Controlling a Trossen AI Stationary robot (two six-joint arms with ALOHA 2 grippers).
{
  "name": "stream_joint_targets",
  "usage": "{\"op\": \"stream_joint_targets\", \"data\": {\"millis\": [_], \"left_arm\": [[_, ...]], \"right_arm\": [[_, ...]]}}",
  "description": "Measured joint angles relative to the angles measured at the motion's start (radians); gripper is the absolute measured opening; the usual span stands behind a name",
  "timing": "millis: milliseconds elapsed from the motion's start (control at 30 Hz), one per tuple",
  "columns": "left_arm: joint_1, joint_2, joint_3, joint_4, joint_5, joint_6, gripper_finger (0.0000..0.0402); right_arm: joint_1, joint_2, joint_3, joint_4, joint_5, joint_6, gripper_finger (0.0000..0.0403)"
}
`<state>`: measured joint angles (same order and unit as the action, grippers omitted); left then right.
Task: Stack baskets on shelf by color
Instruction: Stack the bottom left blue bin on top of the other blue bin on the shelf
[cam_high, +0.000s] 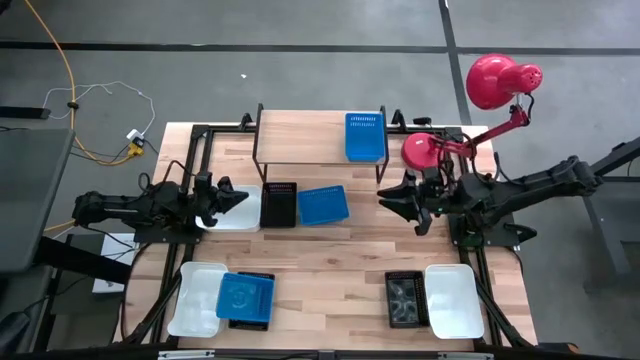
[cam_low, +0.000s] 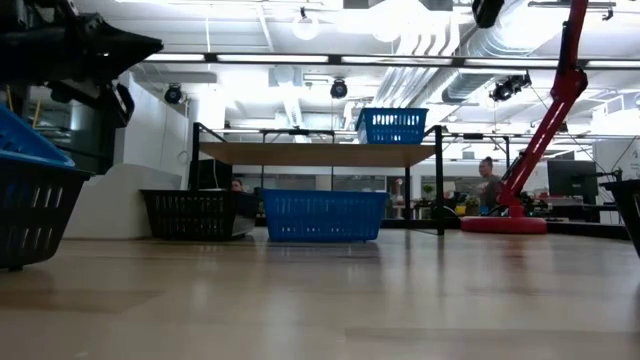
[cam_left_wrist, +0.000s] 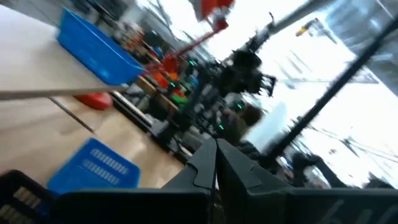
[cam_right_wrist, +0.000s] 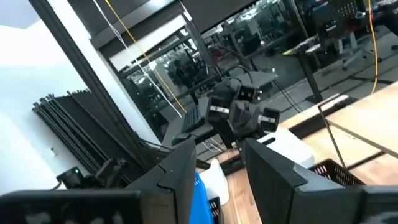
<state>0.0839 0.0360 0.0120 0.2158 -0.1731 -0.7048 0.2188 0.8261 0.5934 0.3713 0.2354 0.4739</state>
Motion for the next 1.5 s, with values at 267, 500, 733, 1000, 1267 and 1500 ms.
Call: {"op": "stream_joint_targets", "data": {"millis": [267,500,733,1000,1267,1500], "left_arm": [[0.0,0.024,0.042,0.148,-0.103,-0.052,0.002],[0.0,0.265,0.313,0.113,-0.033,0.116,0.0089],[-0.014,0.599,0.74,-0.424,0.243,0.217,0.0151],[-0.169,0.794,1.071,-1.058,0.492,-0.187,0.0165],[-0.497,0.815,1.083,-1.137,0.285,-0.8,0.0165],[-0.797,0.939,1.083,-1.198,0.128,-1.191,0.0165]], "right_arm": [[0.0,0.006,0.0,0.0,-0.001,0.02,0.0126],[-0.015,0.007,0.0,-0.001,0.0,0.017,0.0126],[-0.016,0.007,0.0,-0.006,-0.001,0.023,0.0126],[-0.016,0.007,0.0,-0.017,-0.003,0.017,0.0126],[-0.016,0.007,0.0,-0.042,-0.037,0.018,0.0126],[-0.016,0.007,0.0,-0.053,-0.072,0.019,0.0126]]}}
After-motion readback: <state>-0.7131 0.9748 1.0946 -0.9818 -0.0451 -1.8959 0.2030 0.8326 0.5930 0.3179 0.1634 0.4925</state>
